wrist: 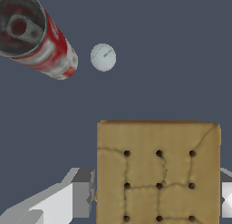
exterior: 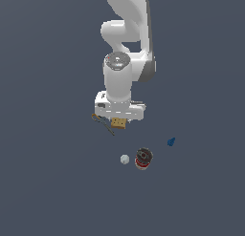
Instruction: Pick up a designated object from a clutter of objects.
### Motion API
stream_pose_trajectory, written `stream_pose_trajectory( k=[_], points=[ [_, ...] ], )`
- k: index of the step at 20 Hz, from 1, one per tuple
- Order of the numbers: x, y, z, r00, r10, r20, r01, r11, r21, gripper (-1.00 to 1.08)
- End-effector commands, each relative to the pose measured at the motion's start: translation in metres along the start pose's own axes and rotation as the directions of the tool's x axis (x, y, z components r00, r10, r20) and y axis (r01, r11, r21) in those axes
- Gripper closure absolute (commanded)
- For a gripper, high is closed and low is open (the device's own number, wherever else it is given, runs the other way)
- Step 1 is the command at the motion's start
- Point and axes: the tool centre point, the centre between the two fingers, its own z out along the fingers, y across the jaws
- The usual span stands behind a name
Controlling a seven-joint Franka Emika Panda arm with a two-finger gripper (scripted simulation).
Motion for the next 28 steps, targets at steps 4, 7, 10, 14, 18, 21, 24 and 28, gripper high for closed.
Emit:
stream_pose_trajectory(
  k=[4,7,10,14,18,21,24,28],
  points=[
    [-0.028,-0.043,-0.042,1.000,0.000,-0.001,0.000,1.000,-0.002,1.08],
    [-0.043,-0.068,-0.067,1.000,0.000,-0.002,0.000,1.000,-0.004,1.08],
    [-0.059,-0.093,-0.091,1.000,0.000,-0.002,0.000,1.000,-0.004,1.08],
    [-0.079,-0.126,-0.123,1.000,0.000,-0.002,0.000,1.000,-0.005,1.08],
    [-0.097,-0.157,-0.153,1.000,0.000,-0.002,0.000,1.000,-0.004,1.08],
    [-0.110,-0.179,-0.174,1.000,0.000,-0.002,0.000,1.000,-0.003,1.08],
    [-0.120,-0.197,-0.192,1.000,-0.001,-0.001,0.001,1.000,-0.002,1.08],
    [-0.128,-0.216,-0.209,1.000,-0.001,-0.001,0.001,1.000,-0.001,1.08]
  ],
)
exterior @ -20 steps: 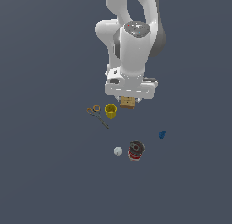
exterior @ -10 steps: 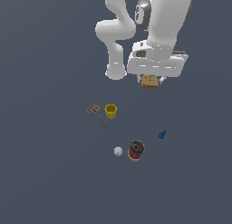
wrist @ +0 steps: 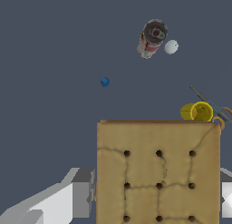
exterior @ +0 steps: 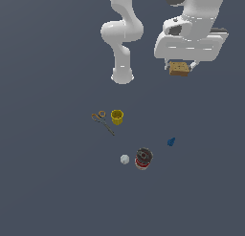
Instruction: Pick up a designated object from a clutter of objects.
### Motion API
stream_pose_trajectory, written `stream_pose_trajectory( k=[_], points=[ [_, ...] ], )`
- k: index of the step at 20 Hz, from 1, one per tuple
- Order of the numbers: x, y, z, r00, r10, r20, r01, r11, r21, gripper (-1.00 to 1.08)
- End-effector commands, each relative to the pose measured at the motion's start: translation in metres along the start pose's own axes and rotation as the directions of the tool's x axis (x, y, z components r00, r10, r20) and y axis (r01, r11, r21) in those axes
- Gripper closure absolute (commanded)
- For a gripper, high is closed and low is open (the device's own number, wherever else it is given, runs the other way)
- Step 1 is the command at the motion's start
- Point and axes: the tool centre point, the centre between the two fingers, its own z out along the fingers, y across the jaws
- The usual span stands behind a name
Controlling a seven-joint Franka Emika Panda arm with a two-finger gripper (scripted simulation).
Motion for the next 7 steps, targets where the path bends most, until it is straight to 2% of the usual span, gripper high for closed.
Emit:
stream_pose_trajectory(
  k=[1,7],
  points=[
    [-0.0049,-0.0099,-0.0096,1.000,0.001,0.001,-0.001,1.000,0.001,1.08],
    [-0.0087,-0.0191,-0.0180,1.000,0.002,0.001,-0.002,1.000,0.001,1.08]
  ],
)
